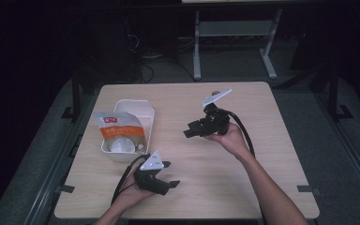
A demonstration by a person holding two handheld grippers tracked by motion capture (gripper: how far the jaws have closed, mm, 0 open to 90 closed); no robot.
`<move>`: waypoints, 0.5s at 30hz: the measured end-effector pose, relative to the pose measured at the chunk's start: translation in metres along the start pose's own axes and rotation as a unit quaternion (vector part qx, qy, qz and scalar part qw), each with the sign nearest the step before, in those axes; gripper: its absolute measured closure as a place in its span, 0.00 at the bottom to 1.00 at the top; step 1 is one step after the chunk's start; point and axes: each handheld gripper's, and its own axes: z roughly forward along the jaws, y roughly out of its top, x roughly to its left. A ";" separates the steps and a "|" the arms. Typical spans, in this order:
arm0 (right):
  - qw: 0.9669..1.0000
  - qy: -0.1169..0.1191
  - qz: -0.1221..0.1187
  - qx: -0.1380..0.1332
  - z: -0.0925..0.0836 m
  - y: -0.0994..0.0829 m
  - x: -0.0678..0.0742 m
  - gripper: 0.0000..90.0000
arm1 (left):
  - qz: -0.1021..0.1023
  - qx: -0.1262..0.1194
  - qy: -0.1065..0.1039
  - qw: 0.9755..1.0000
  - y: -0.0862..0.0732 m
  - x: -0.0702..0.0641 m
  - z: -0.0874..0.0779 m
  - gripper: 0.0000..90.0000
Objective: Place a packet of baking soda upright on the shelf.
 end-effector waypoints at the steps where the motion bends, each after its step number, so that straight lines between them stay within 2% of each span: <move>1: 1.000 -0.001 0.002 0.000 -0.002 -0.001 0.000 0.53 | 0.000 0.000 0.000 1.000 0.000 0.000 0.000 0.26; 12: 1.000 -0.014 0.010 0.003 -0.021 -0.017 -0.002 0.52 | -0.001 0.001 0.000 1.000 0.000 0.000 0.000 0.26; 15: 1.000 -0.019 0.010 -0.004 -0.027 -0.021 -0.002 0.52 | -0.002 0.001 0.000 1.000 0.000 0.000 0.000 0.26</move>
